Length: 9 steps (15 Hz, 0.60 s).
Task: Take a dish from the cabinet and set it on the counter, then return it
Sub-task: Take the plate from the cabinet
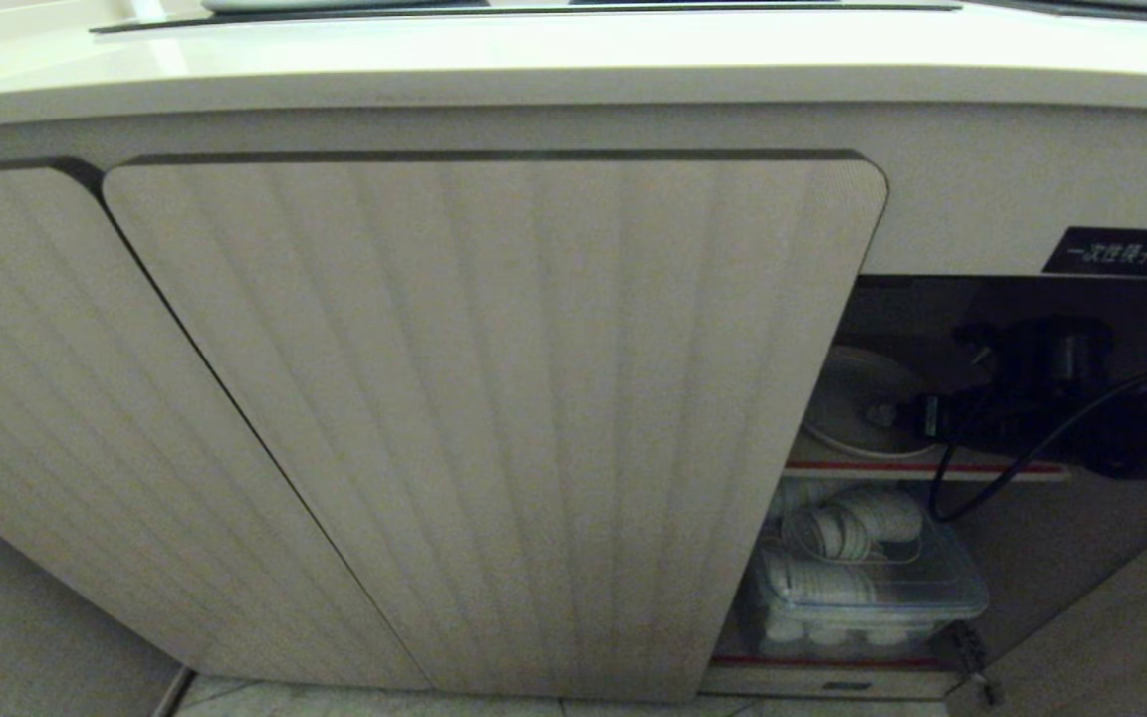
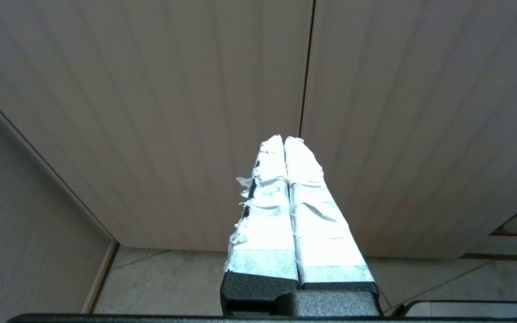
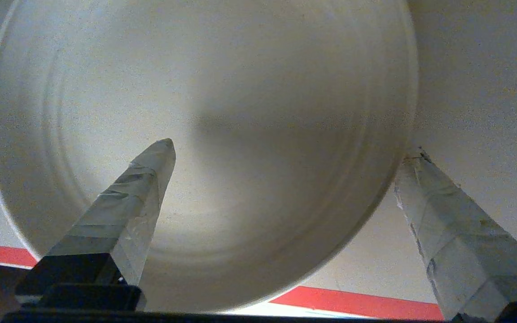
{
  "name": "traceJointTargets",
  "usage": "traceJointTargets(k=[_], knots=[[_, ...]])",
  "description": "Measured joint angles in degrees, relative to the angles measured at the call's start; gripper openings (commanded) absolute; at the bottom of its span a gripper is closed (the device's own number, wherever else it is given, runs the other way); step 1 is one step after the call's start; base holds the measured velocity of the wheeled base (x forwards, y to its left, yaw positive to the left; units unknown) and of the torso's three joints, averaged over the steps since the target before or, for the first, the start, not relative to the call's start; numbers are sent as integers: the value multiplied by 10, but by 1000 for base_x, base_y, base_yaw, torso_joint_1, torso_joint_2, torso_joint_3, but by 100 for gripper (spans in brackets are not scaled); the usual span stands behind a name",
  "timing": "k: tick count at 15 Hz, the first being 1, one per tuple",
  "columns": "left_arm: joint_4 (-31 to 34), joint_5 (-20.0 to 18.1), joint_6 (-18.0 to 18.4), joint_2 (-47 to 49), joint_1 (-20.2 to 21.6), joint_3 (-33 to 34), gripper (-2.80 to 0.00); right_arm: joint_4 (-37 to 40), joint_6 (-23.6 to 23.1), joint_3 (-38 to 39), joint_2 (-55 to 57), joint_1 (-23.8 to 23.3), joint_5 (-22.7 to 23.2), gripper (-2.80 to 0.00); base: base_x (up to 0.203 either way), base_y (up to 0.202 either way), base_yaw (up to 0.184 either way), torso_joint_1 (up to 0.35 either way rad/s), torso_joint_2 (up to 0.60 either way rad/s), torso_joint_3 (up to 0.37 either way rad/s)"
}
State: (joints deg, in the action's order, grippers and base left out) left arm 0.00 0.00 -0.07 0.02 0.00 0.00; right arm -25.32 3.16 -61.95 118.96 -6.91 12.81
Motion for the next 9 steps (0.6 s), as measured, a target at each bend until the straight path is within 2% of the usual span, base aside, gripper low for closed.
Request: traceJointTargets(k=[9], knots=[[0, 0, 0, 0, 0, 0, -280, 30, 0, -21, 0, 10, 0, 0, 0, 0, 0, 0, 0, 0]])
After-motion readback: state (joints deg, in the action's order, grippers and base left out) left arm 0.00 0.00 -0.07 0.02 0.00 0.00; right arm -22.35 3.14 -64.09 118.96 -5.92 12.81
